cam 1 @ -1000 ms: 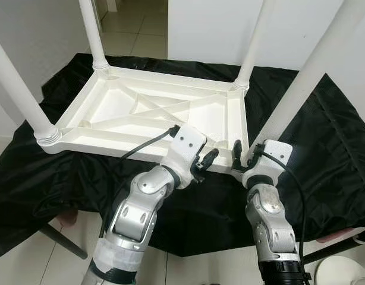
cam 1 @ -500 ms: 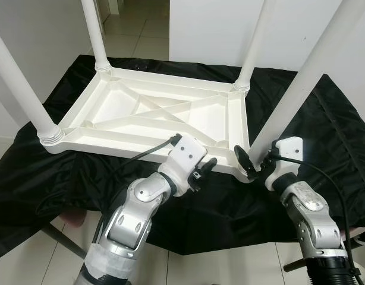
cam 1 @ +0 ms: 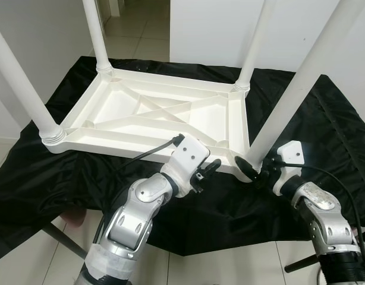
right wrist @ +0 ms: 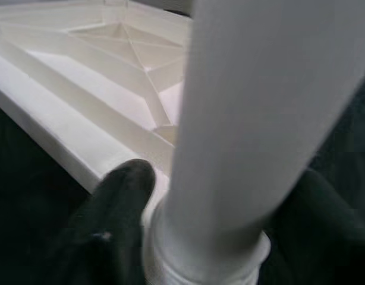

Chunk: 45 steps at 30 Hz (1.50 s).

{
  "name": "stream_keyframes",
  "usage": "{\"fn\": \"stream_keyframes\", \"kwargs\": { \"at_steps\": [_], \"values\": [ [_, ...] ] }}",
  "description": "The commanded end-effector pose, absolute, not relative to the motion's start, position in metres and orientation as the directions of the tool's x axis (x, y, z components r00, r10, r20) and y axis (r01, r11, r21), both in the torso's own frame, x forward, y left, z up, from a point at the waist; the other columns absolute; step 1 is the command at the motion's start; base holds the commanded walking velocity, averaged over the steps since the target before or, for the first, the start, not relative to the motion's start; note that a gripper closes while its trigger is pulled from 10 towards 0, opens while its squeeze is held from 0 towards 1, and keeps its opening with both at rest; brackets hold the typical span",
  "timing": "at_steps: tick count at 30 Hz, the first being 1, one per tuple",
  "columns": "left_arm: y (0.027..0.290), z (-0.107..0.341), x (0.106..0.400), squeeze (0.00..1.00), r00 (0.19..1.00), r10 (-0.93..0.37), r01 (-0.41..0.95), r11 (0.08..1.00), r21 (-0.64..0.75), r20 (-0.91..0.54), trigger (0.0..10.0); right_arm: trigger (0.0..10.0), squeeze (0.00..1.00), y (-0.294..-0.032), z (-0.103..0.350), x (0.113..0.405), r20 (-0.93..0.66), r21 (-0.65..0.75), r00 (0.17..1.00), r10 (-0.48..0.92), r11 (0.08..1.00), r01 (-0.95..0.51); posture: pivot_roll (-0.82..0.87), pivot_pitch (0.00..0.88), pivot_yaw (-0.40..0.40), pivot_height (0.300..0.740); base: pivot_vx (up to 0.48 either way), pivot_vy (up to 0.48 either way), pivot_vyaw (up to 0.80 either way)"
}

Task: Building children table

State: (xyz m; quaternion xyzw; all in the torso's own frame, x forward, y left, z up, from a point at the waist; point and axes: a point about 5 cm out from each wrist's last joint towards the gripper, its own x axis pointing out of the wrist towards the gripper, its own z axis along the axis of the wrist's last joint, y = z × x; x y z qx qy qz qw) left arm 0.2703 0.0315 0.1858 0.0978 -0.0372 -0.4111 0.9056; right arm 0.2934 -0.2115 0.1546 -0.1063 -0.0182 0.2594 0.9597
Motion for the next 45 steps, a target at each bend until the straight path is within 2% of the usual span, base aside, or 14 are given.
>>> {"fn": "stream_keyframes", "kwargs": {
  "at_steps": [1, 8, 9, 11, 12, 18, 20, 22, 25, 29, 31, 35, 41, 45],
  "values": [
    [0.029, 0.186, 0.269, 0.0, 0.629, -0.777, 0.761, 0.613, 0.213, -0.012, 10.0, 0.0, 0.0, -0.209, 0.15, 0.293, -0.046, -0.216, 0.841, 0.539, 0.817, -0.535, 0.01, 0.023, -0.008, 0.74, 0.0, 0.0, 0.0],
    [0.032, 0.186, 0.271, 0.0, 0.637, -0.771, 0.754, 0.62, 0.216, -0.007, 10.0, 0.0, 0.0, -0.21, 0.142, 0.285, -0.066, -0.194, 0.831, 0.552, 0.81, -0.554, 0.01, 0.015, -0.012, 0.74, 0.0, 0.0, 0.0],
    [0.031, 0.186, 0.27, 0.0, 0.635, -0.773, 0.756, 0.619, 0.213, -0.006, 10.0, 6.1, 0.0, -0.212, 0.141, 0.281, -0.058, -0.175, 0.84, 0.539, 0.823, -0.54, 0.02, 0.015, -0.011, 0.74, 0.0, 0.0, 0.0],
    [0.031, 0.186, 0.27, 0.0, 0.633, -0.774, 0.758, 0.618, 0.21, -0.005, 10.0, 6.1, 0.0, -0.213, 0.14, 0.278, -0.051, -0.162, 0.847, 0.529, 0.833, -0.529, 0.02, 0.016, -0.009, 0.74, 0.0, 0.0, 0.0],
    [0.03, 0.186, 0.269, 0.0, 0.631, -0.776, 0.759, 0.616, 0.212, -0.006, 10.0, 10.0, 0.0, -0.214, 0.141, 0.275, -0.036, -0.142, 0.859, 0.51, 0.848, -0.51, 0.02, 0.016, -0.009, 0.74, 0.0, 0.0, 0.0],
    [0.034, 0.187, 0.271, 0.0, 0.635, -0.772, 0.756, 0.619, 0.212, -0.01, 10.0, 10.0, 0.0, -0.216, 0.142, 0.274, -0.005, -0.099, 0.915, 0.404, 0.91, -0.403, 0.01, 0.02, -0.002, 0.74, 0.0, 0.0, 0.0],
    [0.034, 0.187, 0.273, 0.0, 0.636, -0.772, 0.756, 0.62, 0.211, -0.011, 10.0, 10.0, 0.0, -0.218, 0.141, 0.276, -0.013, -0.093, 0.948, 0.319, 0.943, -0.319, 0.0, 0.023, 0.0, 0.74, 0.0, 0.0, 0.0],
    [0.034, 0.187, 0.273, 0.0, 0.636, -0.772, 0.756, 0.62, 0.211, -0.011, 10.0, 10.0, 0.0, -0.218, 0.141, 0.276, -0.013, -0.093, 0.948, 0.319, 0.943, -0.319, 0.0, 0.023, 0.0, 0.74, 0.0, 0.0, 0.0],
    [0.032, 0.184, 0.274, 0.0, 0.633, -0.774, 0.759, 0.616, 0.212, -0.016, 10.0, 10.0, 0.0, -0.217, 0.139, 0.279, 0.0, -0.041, 0.991, 0.13, 0.991, -0.13, 0.0, 0.025, -0.001, 0.74, 0.0, 0.0, 0.0],
    [0.032, 0.185, 0.274, 0.0, 0.633, -0.774, 0.759, 0.618, 0.205, -0.012, 10.0, 10.0, 0.0, -0.21, 0.136, 0.281, -0.017, 0.026, 1.0, -0.015, 1.0, 0.015, 0.0, 0.036, -0.003, 0.74, 0.0, 0.0, 0.0],
    [0.034, 0.185, 0.273, 0.0, 0.638, -0.77, 0.756, 0.622, 0.205, -0.013, 10.0, 10.0, 0.0, -0.206, 0.135, 0.281, -0.018, 0.05, 0.997, -0.078, 0.996, 0.079, 0.0, 0.036, -0.003, 0.74, 0.0, 0.0, 0.0],
    [0.034, 0.184, 0.277, 0.0, 0.653, -0.758, 0.742, 0.637, 0.21, -0.01, 10.0, 10.0, 0.0, -0.177, 0.125, 0.281, -0.048, 0.136, 0.952, -0.303, 0.942, 0.307, 0.0, 0.015, -0.011, 0.74, 0.0, 0.0, 0.0],
    [0.034, 0.184, 0.282, 0.0, 0.669, -0.743, 0.727, 0.654, 0.212, -0.001, 10.0, 10.0, 0.0, -0.162, 0.121, 0.281, -0.082, 0.154, 0.929, -0.361, 0.916, 0.369, 0.01, 0.001, -0.011, 0.74, 0.0, 0.0, 0.0],
    [0.04, 0.188, 0.285, 0.0, 0.69, -0.724, 0.706, 0.676, 0.211, 0.011, 10.0, 10.0, 0.0, -0.15, 0.124, 0.285, -0.051, 0.161, 0.963, -0.266, 0.949, 0.271, 0.02, 0.0, -0.012, 0.74, 0.0, 0.0, 0.0]
  ]
}}
